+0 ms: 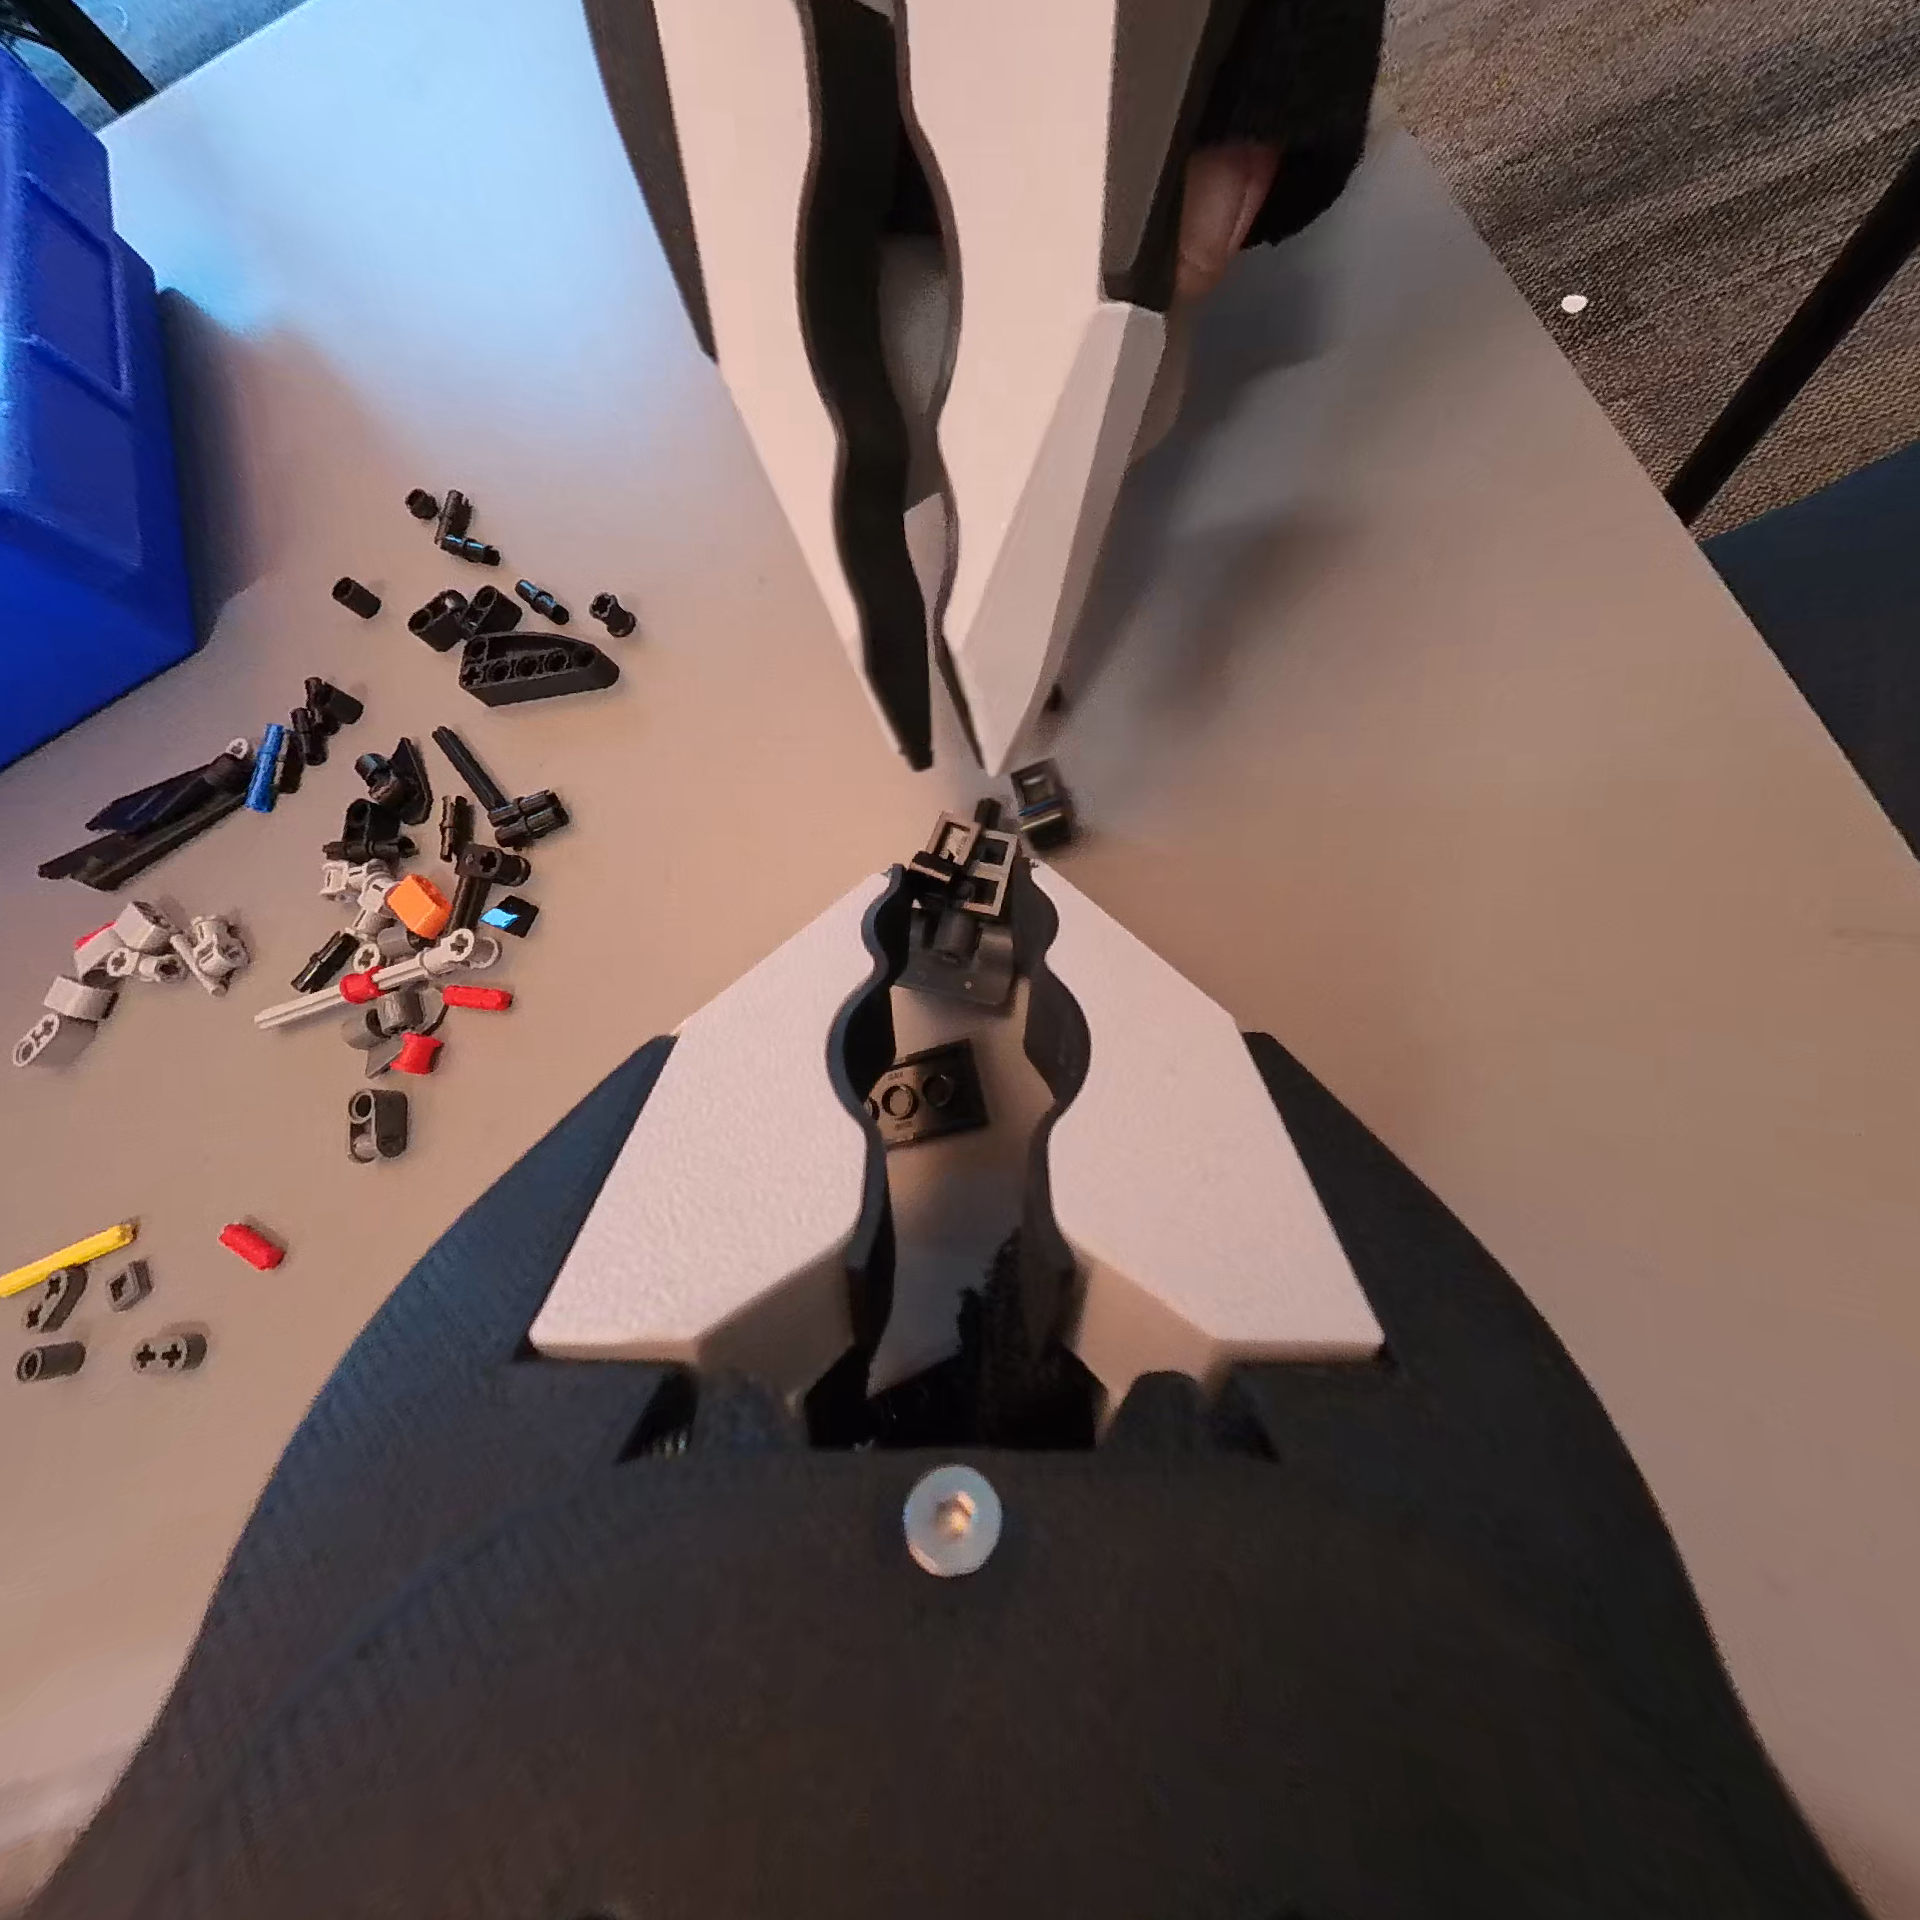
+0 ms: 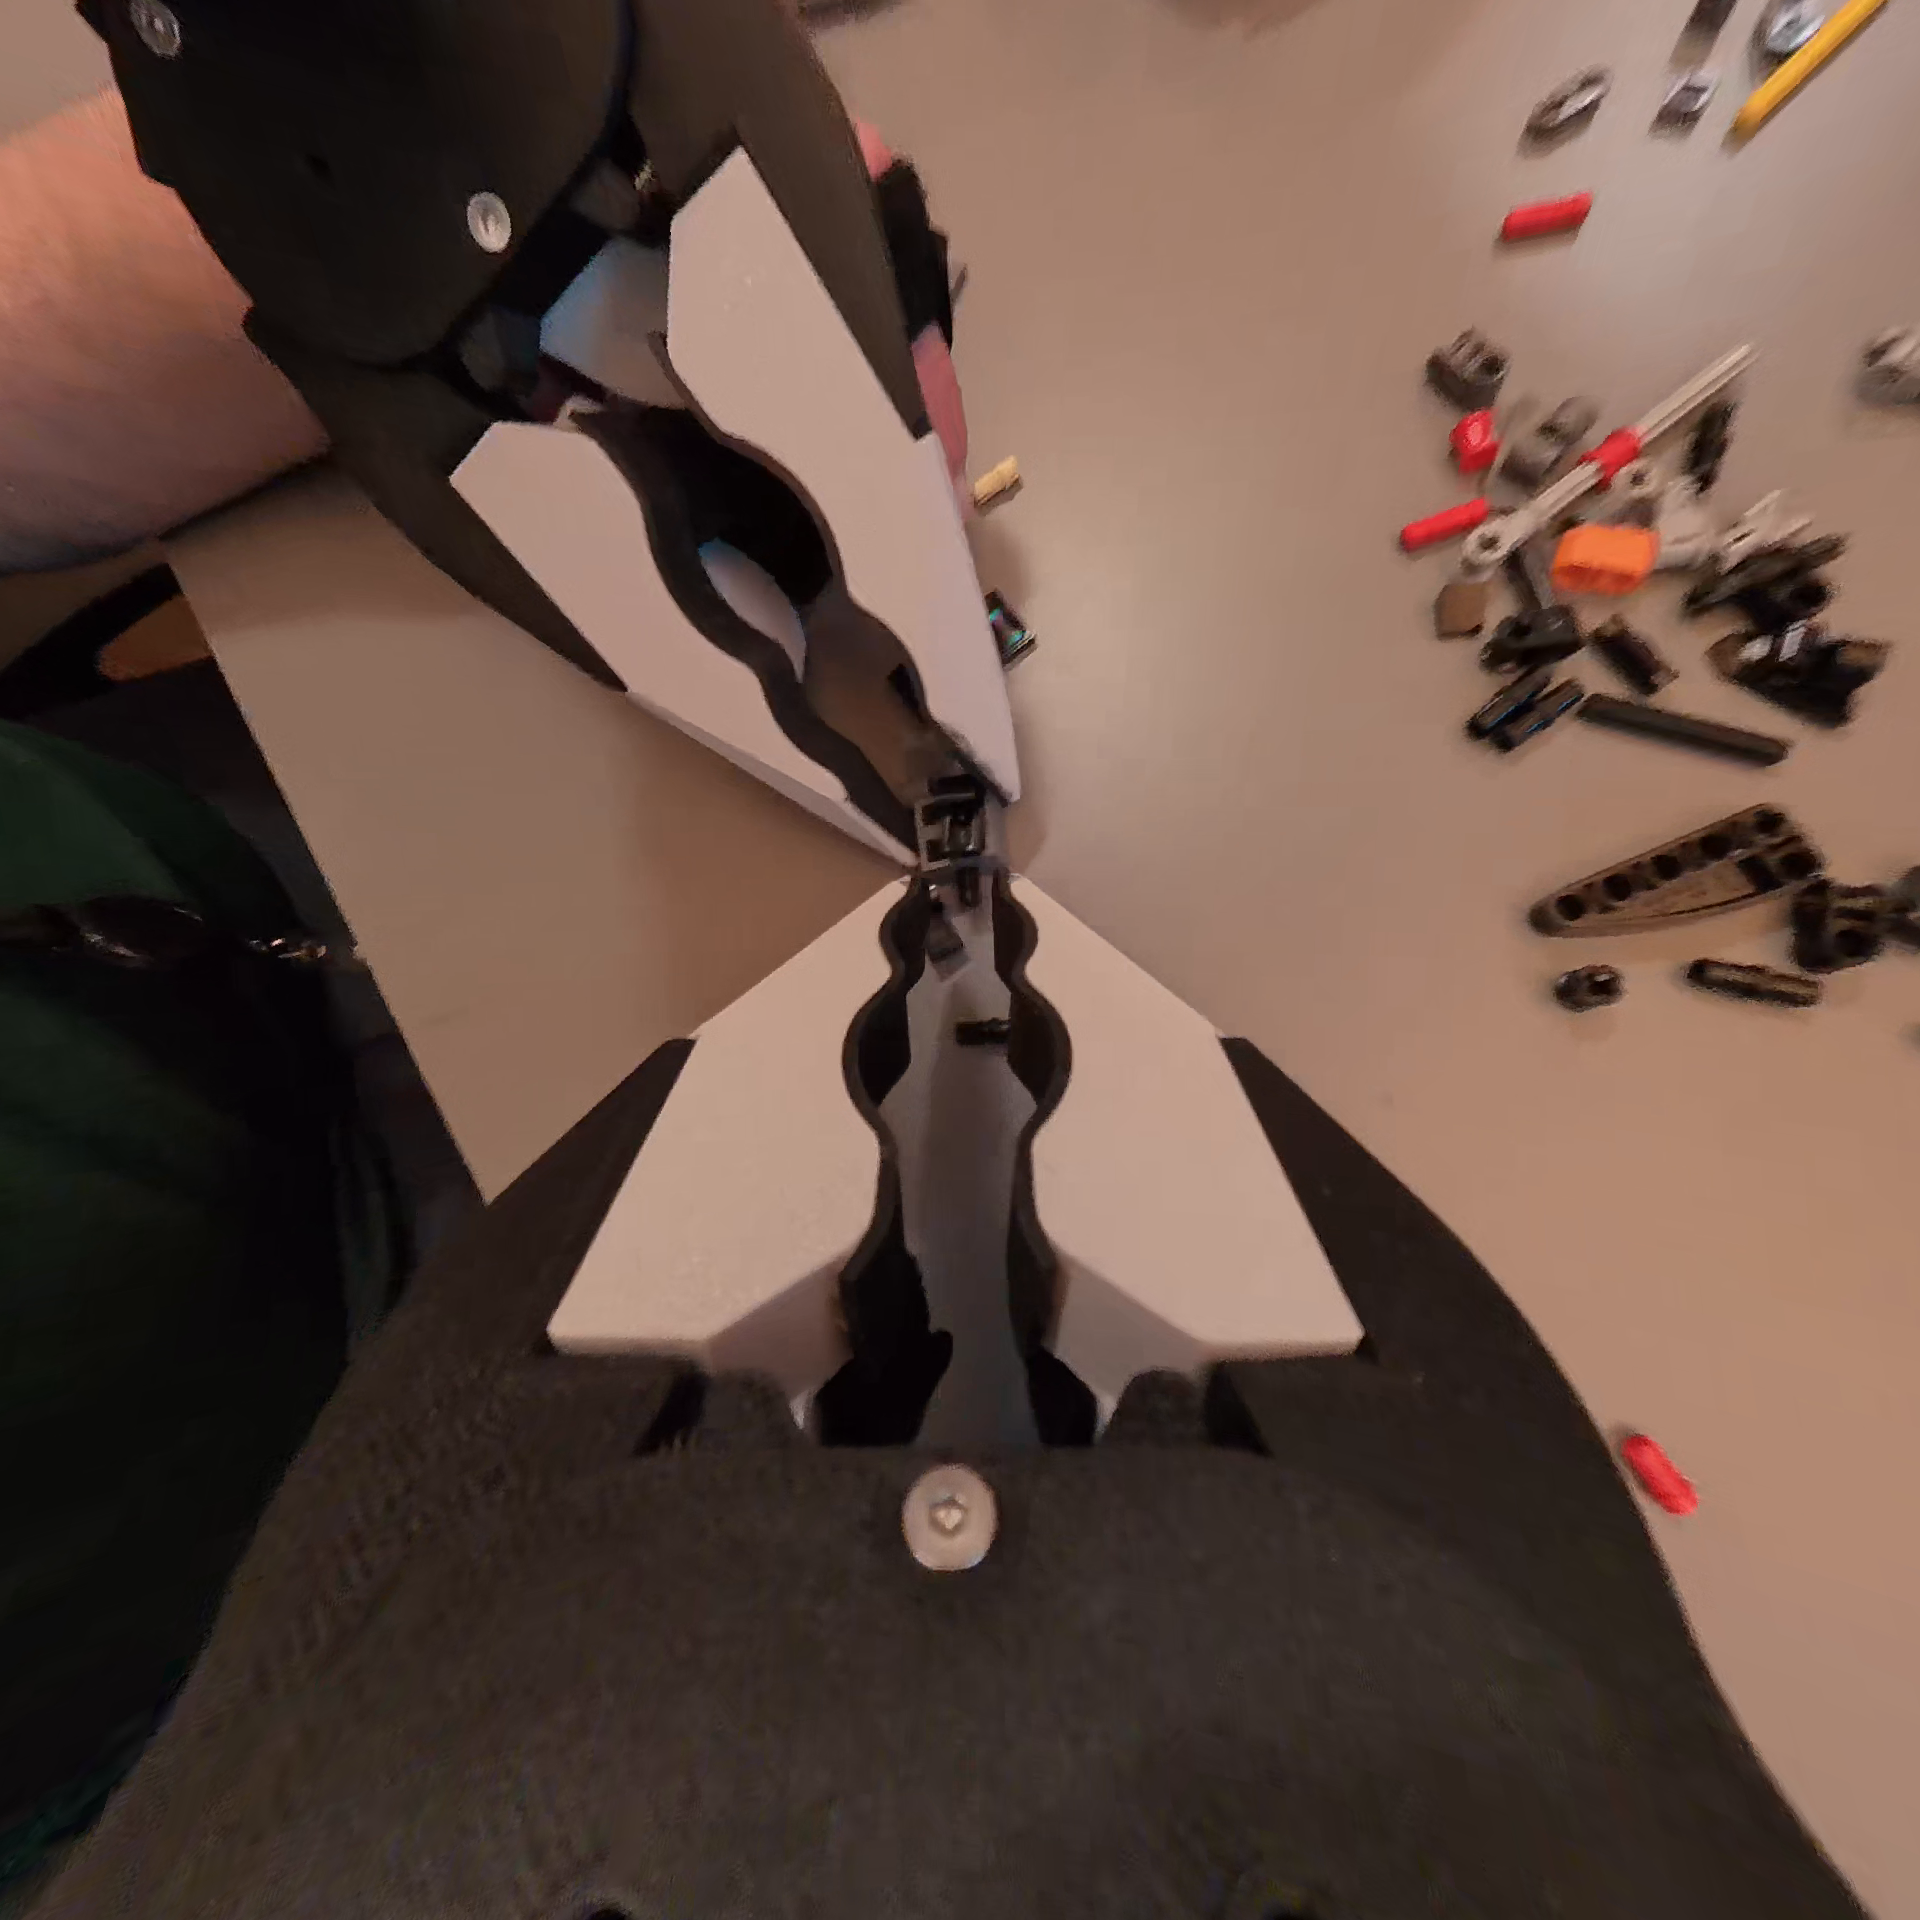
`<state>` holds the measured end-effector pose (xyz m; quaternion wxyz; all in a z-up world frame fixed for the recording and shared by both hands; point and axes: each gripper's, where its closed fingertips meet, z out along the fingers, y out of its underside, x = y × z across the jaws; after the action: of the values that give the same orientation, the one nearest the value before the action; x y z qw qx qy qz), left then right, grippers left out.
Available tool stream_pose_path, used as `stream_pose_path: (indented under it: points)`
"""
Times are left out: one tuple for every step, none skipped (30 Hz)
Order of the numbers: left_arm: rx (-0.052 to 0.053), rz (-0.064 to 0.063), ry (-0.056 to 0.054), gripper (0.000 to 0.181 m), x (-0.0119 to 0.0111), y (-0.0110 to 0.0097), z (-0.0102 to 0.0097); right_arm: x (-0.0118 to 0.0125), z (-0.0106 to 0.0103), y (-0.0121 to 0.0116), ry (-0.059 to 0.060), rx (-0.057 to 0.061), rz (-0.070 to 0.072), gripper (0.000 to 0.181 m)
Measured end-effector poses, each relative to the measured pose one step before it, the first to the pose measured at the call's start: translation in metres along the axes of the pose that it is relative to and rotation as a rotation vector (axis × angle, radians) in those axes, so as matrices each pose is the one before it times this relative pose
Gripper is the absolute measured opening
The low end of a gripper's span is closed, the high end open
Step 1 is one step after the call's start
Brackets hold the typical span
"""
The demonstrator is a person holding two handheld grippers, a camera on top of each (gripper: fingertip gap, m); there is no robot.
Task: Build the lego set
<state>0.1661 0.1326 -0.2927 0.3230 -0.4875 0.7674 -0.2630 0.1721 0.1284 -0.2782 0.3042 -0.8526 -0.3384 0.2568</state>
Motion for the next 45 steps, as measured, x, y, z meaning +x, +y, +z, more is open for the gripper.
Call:
stream_pose_path:
  points:
    - [-0.0004, -0.0014, 0.0008, 0.017, -0.00003, 0.00001, -0.00004, -0.00002, 0.0008, -0.00291, 0.008, 0.0157, -0.0172, 0.01]
    - [-0.0005, -0.0013, -0.0001, 0.017, -0.00009, -0.00001, 0.00011, -0.00054, 0.00239, -0.00072, 0.005, 0.0021, -0.0177, 0.01]
    - [-0.0006, -0.0012, 0.0003, 0.017, -0.00003, 0.00001, 0.0001, 0.00204, 0.00327, 0.00188, 0.0182, -0.0162, -0.0104, 0.011]
    - [-0.0008, -0.0018, 0.0007, 0.018, -0.00003, 0.00007, 0.00008, 0.00194, 0.00319, 0.00209, 0.0151, -0.0153, -0.0089, 0.011]
    - [-0.0022, -0.0007, -0.0019, 0.018, -0.00038, 0.00046, -0.00011, -0.00008, 0.00201, 0.00046, -0.001, -0.0016, -0.0057, 0.011]
    - [0.0005, -0.0028, 0.0005, 0.017, -0.00022, 0.00027, -0.00017, -0.00029, 0.00051, -0.00075, -0.004, 0.007, -0.0016, 0.009]
    - [-0.0006, -0.0043, 0.0021, 0.018, -0.00012, 0.00023, 0.00005, 0.00064, -0.00004, 0.0, 0.0003, 0.0026, 0.0005, 0.01]
    - [-0.0017, -0.0003, -0.0002, 0.018, -0.00007, 0.00012, 0.00003, -0.00046, 0.00013, -0.00021, -0.0064, 0.0038, -0.0001, 0.009]
    - [-0.0009, 0.0014, -0.001, 0.018, -0.00003, 0.00012, 0.00002, -0.00089, 0.00034, -0.00038, -0.0073, 0.0048, -0.0028, 0.007]
    - [0.0016, -0.0006, 0.001, 0.018, 0.00002, -0.00009, 0.00002, 0.00006, -0.00011, -0.00002, -0.0032, 0.0022, -0.0004, 0.007]
    - [0.0003, 0.0005, 0.0008, 0.018, 0.00011, -0.00021, 0.00004, -0.00027, -0.00044, 0.00013, -0.0102, 0.0003, 0.0069, 0.007]
    - [0.0002, 0.0021, -0.0003, 0.018, 0.00017, -0.00017, 0.00019, -0.00039, -0.00013, 0.00019, -0.0145, 0.0005, 0.0085, 0.008]
    - [-0.001, 0.0008, -0.0007, 0.018, 0.0, 0.00002, 0.00016, -0.00024, 0.00024, 0.0, -0.012, 0.001, 0.0061, 0.011]
    - [-0.0007, -0.0016, 0.0006, 0.018, 0.00001, 0.00018, -0.00007, 0.00005, 0.00039, -0.00036, -0.0072, 0.0021, 0.0033, 0.012]
    - [0.001, -0.0035, 0.0025, 0.018, -0.00001, 0.00017, -0.00021, 0.00014, -0.00002, -0.00032, -0.005, 0.0011, 0.0, 0.008]
    - [-0.0001, -0.0013, 0.0006, 0.018, -0.0001, 0.00013, -0.00004, 0.00017, 0.00004, -0.00035, -0.002, 0.0016, -0.0037, 0.007]
    - [-0.0006, 0.0008, -0.0006, 0.018, -0.00005, 0.00006, 0.00011, 0.00012, 0.00014, -0.00001, -0.005, -0.0004, 0.0034, 0.007]
    - [-0.0005, -0.0009, 0.0004, 0.018, 0.0, 0.00005, 0.00003, -0.00002, 0.00007, 0.00007, -0.0103, -0.0006, 0.0125, 0.007]
    - [-0.0008, -0.0031, 0.0017, 0.017, -0.00007, 0.00018, 0.00005, 0.00004, 0.00025, -0.00001, -0.0082, 0.0002, 0.0081, 0.007]
    - [-0.0005, -0.0015, 0.0008, 0.018, -0.0001, 0.00012, 0.00001, 0.0002, 0.00026, -0.00017, -0.0028, -0.0007, 0.0018, 0.007]
    - [-0.0007, -0.0003, 0.0001, 0.018, 0.00002, 0.00011, 0.00009, 0.00006, 0.00011, -0.00002, -0.0011, -0.0044, 0.0009, 0.007]
    - [-0.0006, -0.0012, 0.0013, 0.018, 0.00008, 0.00016, -0.00006, -0.00004, 0.00003, 0.00006, 0.0011, -0.0075, -0.0018, 0.006]
    - [-0.0007, -0.0006, 0.0001, 0.018, -0.00006, 0.00008, 0.00001, 0.00034, -0.00017, 0.00012, 0.0038, -0.0098, -0.0023, 0.006]
    - [-0.0001, -0.0002, -0.0002, 0.018, -0.00005, 0.00018, -0.00002, 0.00044, -0.00008, 0.00017, 0.0019, -0.0086, 0.0003, 0.004]
    - [0.0008, 0.0, 0.0008, 0.018, -0.00001, 0.00008, -0.00011, 0.0, 0.00013, -0.00008, -0.0034, -0.0038, 0.0013, 0.004]
    - [-0.0001, 0.0014, -0.0003, 0.018, 0.0001, 0.00007, 0.00001, -0.00007, -0.00005, 0.00008, -0.0077, -0.0021, 0.0014, 0.004]
    - [-0.0007, 0.0015, -0.0011, 0.018, -0.00007, 0.00002, -0.00003, 0.00008, 0.00008, 0.0, -0.0083, -0.0019, 0.0008, 0.004]
    - [0.0001, 0.0014, -0.0013, 0.018, -0.00004, 0.00004, 0.00002, 0.00008, 0.00002, 0.00005, -0.0062, -0.003, 0.0018, 0.004]
    - [0.0002, 0.0006, -0.0007, 0.018, -0.00015, -0.00003, 0.00001, 0.00012, 0.0, 0.00017, -0.003, -0.0037, 0.0002, 0.004]
    - [0.0002, -0.0001, -0.0003, 0.018, -0.00003, -0.00002, 0.00001, 0.00003, 0.0001, 0.00004, -0.0006, -0.0033, 0.0014, 0.004]
    - [0.0004, 0.0005, -0.0005, 0.017, -0.00007, 0.00001, -0.00005, 0.00003, 0.00005, 0.00005, 0.0024, -0.0021, 0.0006, 0.004]
    - [0.0007, 0.0006, -0.0014, 0.018, -0.00021, -0.00003, -0.00003, 0.00005, -0.00006, -0.00001, 0.0031, -0.0006, -0.0011, 0.004]
    - [0.0007, 0.0007, -0.0019, 0.018, -0.00016, -0.00023, 0.00014, 0.00025, -0.00028, 0.00016, 0.0042, -0.0004, -0.0004, 0.005]
    - [0.0005, 0.0024, -0.0029, 0.018, -0.00014, -0.00031, 0.00015, 0.00134, -0.00111, 0.00041, 0.0106, -0.0007, 0.0032, 0.006]
    - [0.0, 0.0025, -0.0022, 0.018, -0.00005, -0.00025, 0.00012, 0.00201, -0.00209, 0.00058, 0.0159, 0.0017, 0.0028, 0.011]
    - [-0.0012, -0.0011, -0.0005, 0.018, -0.00009, 0.00022, 0.00005, 0.00089, -0.0035, 0.00104, 0.0135, 0.0001, -0.0057, 0.012]
    - [-0.003, -0.0001, -0.002, 0.018, -0.00023, 0.00035, 0.00015, -0.00035, -0.00434, 0.00147, 0.0143, -0.0012, -0.0205, 0.012]
    - [-0.002, 0.0011, -0.0019, 0.018, -0.00001, 0.00008, 0.00011, -0.0026, -0.00409, 0.00113, 0.0069, 0.001, -0.0312, 0.011]
    - [-0.0012, -0.0002, -0.0002, 0.018, 0.00002, 0.00001, 0.00007, -0.00429, -0.00265, 0.00198, -0.0039, -0.0083, -0.0291, 0.011]
    - [-0.0003, -0.0007, 0.0009, 0.018, 0.0, -0.00011, 0.00006, -0.00384, -0.00062, 0.00283, -0.0054, -0.0167, -0.026, 0.012]
    - [0.0007, -0.0012, 0.0013, 0.018, 0.0, 0.00001, 0.00003, -0.00274, 0.00099, 0.00221, -0.0015, -0.0142, -0.0283, 0.014]
    - [0.0007, -0.0017, 0.0016, 0.018, 0.00006, 0.00001, 0.00003, -0.00181, 0.0023, 0.00202, -0.0001, -0.0134, -0.0254, 0.016]
    - [0.0003, -0.0022, 0.0013, 0.018, -0.00006, 0.00003, -0.00007, -0.00085, 0.00306, 0.00219, 0.0011, -0.0163, -0.02, 0.016]
    - [-0.0005, -0.0018, -0.0005, 0.018, -0.00018, 0.00001, -0.00004, 0.00114, 0.00319, 0.00159, 0.0103, -0.0143, -0.0133, 0.016]
    - [-0.0003, -0.0006, -0.0002, 0.018, 0.00001, 0.00005, -0.00002, 0.00105, 0.0028, 0.00052, 0.006, -0.007, -0.0083, 0.014]
